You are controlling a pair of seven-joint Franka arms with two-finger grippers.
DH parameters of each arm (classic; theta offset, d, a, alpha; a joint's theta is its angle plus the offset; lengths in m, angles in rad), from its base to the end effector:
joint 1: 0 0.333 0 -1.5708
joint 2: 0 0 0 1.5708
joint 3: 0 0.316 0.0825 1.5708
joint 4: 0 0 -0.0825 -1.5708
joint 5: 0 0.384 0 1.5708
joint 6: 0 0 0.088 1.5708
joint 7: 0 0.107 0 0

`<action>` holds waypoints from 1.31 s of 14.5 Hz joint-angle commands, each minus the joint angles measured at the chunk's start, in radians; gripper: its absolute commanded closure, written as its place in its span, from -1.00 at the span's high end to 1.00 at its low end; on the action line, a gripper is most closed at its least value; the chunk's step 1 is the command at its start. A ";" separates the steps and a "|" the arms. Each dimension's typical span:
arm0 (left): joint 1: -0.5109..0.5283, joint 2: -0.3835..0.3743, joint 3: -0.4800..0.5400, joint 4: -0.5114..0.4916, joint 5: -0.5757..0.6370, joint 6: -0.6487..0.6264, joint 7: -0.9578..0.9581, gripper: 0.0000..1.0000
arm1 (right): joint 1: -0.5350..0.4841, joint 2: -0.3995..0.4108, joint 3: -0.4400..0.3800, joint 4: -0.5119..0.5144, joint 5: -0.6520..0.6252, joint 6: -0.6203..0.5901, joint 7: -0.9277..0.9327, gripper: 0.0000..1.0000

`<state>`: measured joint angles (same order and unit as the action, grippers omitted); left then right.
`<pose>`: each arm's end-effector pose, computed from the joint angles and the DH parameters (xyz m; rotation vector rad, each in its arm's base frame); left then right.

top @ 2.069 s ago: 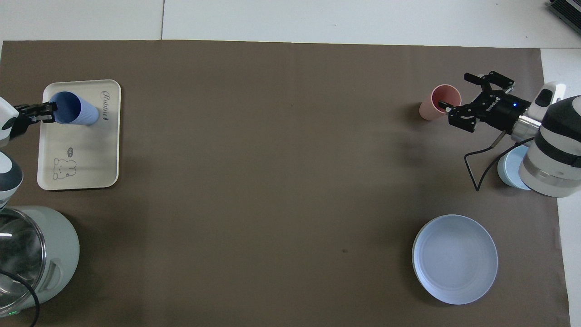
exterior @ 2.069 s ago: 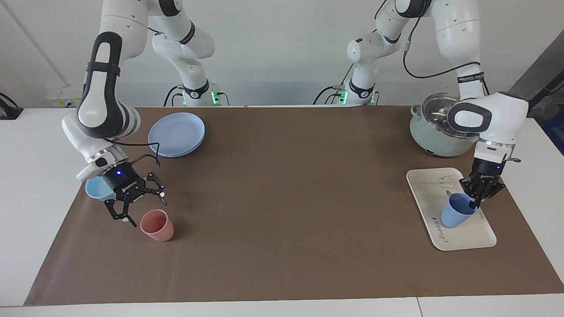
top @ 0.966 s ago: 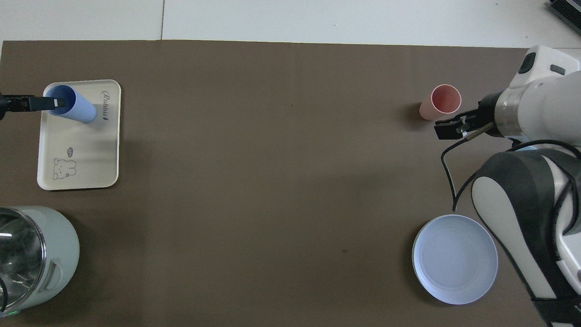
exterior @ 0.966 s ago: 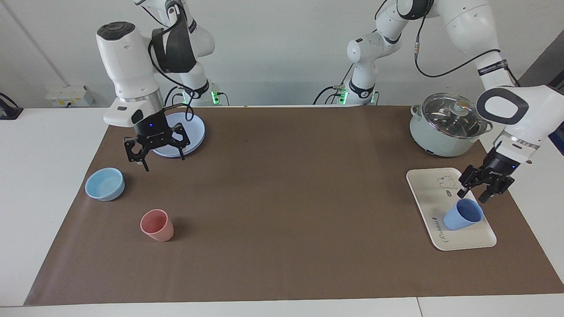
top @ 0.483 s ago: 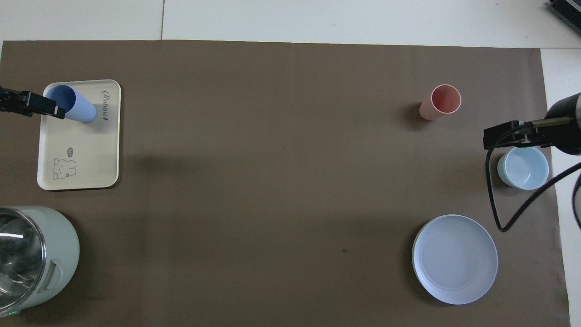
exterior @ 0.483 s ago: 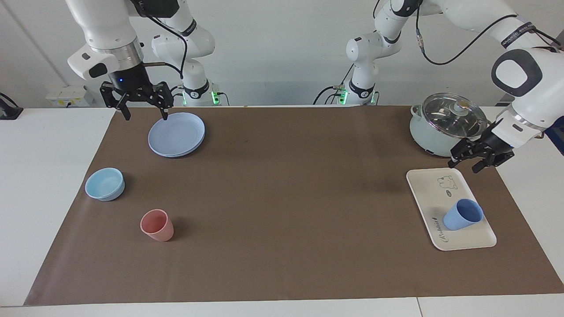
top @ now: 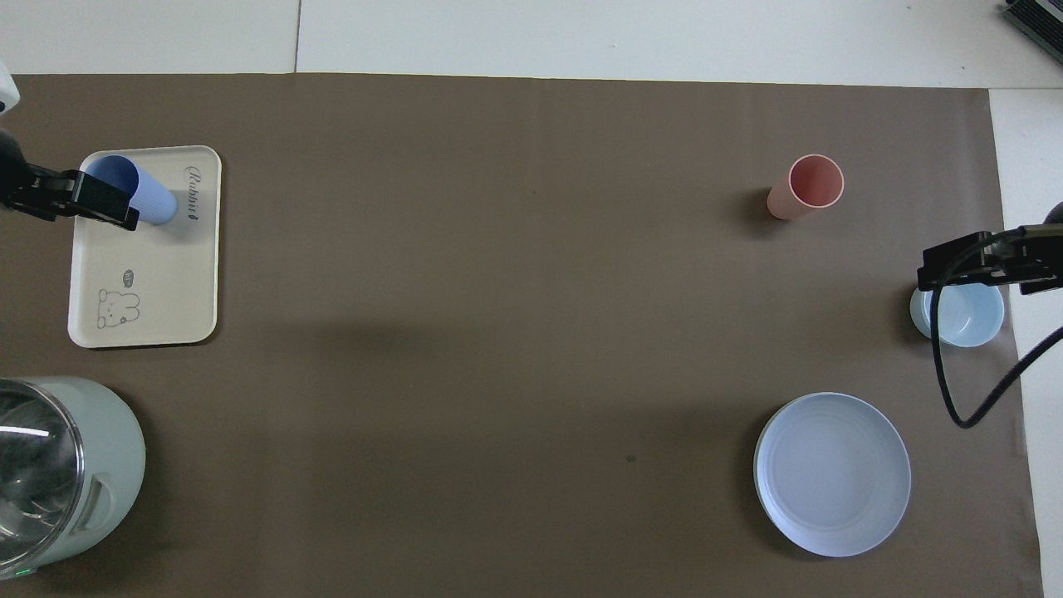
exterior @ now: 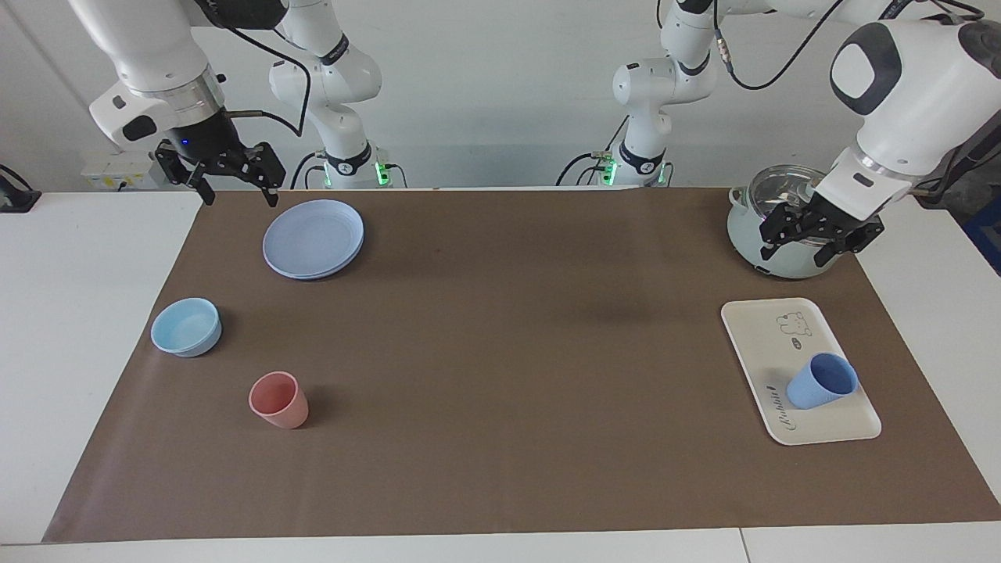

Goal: Place cup on tray

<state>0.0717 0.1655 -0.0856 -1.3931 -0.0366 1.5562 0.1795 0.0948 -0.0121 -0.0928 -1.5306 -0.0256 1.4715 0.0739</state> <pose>0.6039 -0.0077 0.6115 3.0766 -0.2974 0.0037 0.5407 -0.0022 0.6414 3.1125 -0.1149 -0.0718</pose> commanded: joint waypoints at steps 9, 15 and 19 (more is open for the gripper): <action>-0.012 -0.057 0.001 -0.017 0.054 -0.019 -0.100 1.00 | -0.060 -0.014 0.002 0.003 0.003 -0.025 -0.017 1.00; -0.010 -0.061 0.006 -0.030 0.018 -0.021 -0.101 1.00 | -0.056 -0.017 0.007 -0.009 -0.002 -0.020 -0.019 1.00; -0.015 -0.070 0.004 -0.040 0.018 -0.018 -0.095 1.00 | -0.053 -0.017 0.007 -0.011 -0.004 -0.011 -0.020 1.00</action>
